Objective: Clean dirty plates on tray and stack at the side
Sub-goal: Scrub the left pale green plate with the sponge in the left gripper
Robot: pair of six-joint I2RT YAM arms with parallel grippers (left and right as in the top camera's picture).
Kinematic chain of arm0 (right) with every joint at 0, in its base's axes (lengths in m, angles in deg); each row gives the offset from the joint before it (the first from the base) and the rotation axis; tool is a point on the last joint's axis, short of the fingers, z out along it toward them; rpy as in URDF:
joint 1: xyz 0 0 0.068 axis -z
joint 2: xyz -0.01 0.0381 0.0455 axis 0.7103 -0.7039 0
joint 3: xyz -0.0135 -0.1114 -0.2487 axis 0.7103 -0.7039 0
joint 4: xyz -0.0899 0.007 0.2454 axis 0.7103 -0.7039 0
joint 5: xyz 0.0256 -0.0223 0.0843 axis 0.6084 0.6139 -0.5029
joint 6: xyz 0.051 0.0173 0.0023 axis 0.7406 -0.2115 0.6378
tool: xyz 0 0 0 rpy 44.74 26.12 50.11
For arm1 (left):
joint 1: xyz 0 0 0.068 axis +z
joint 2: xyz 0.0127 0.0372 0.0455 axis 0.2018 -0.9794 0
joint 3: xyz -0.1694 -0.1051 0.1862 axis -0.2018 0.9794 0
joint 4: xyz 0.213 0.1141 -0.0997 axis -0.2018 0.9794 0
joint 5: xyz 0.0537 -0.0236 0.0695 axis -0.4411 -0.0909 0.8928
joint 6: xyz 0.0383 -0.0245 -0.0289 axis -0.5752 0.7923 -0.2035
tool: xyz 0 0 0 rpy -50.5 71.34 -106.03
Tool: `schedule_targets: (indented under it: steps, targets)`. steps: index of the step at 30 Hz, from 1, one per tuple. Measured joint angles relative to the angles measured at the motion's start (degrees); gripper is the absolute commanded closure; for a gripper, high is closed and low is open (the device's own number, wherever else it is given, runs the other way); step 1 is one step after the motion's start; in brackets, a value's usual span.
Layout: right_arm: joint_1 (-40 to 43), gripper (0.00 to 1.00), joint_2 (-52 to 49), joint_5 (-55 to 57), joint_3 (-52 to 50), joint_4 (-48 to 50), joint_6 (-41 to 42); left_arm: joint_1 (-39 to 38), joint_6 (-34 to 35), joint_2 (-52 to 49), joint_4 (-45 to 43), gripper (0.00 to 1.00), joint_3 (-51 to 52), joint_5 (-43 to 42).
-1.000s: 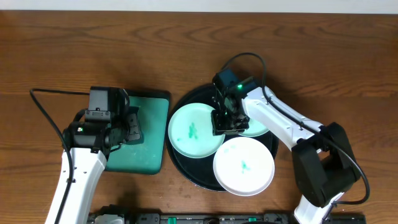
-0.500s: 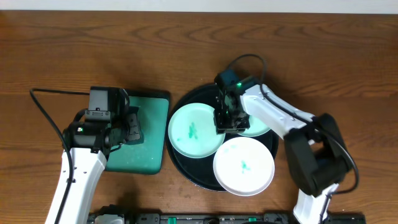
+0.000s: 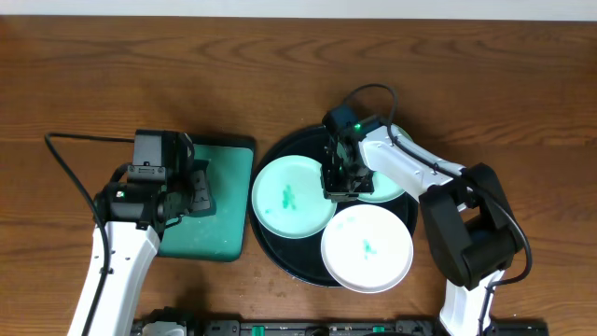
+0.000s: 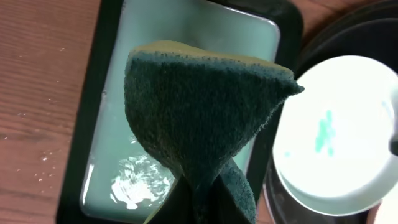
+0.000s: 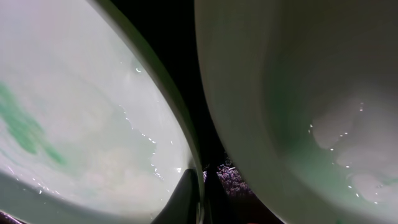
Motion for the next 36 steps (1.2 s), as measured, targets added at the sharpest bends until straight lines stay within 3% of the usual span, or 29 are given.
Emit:
schedule_targets:
  steps: [6, 12, 18, 23, 30, 36]
  targets:
    - [0.0, 0.99, 0.0, 0.0, 0.0, 0.0, 0.0, 0.0, 0.1, -1.4, -3.8, 0.93, 0.0, -7.3]
    - [0.0, 0.99, 0.0, -0.1, 0.0, 0.1, 0.0, -4.3, 0.7, -10.3, -10.1, 0.93, 0.0, -14.1]
    - [0.0, 0.99, 0.0, -0.1, 0.0, 0.0, 0.0, -13.0, 3.9, -21.4, -17.7, 0.93, 0.0, -15.8]
    - [0.0, 0.99, 0.0, -0.1, 0.0, -0.1, 0.0, -17.3, 7.7, -29.8, -18.9, 0.93, 0.0, -12.6]
    - [0.0, 0.99, 0.0, -0.1, 0.0, -0.1, -0.1, -18.2, 11.1, -35.0, -18.6, 0.93, -2.5, -13.3]
    - [0.0, 0.99, 0.0, 0.2, 0.0, -0.3, -0.1, -16.6, 10.4, -35.9, -20.2, 0.93, -2.5, -19.3]
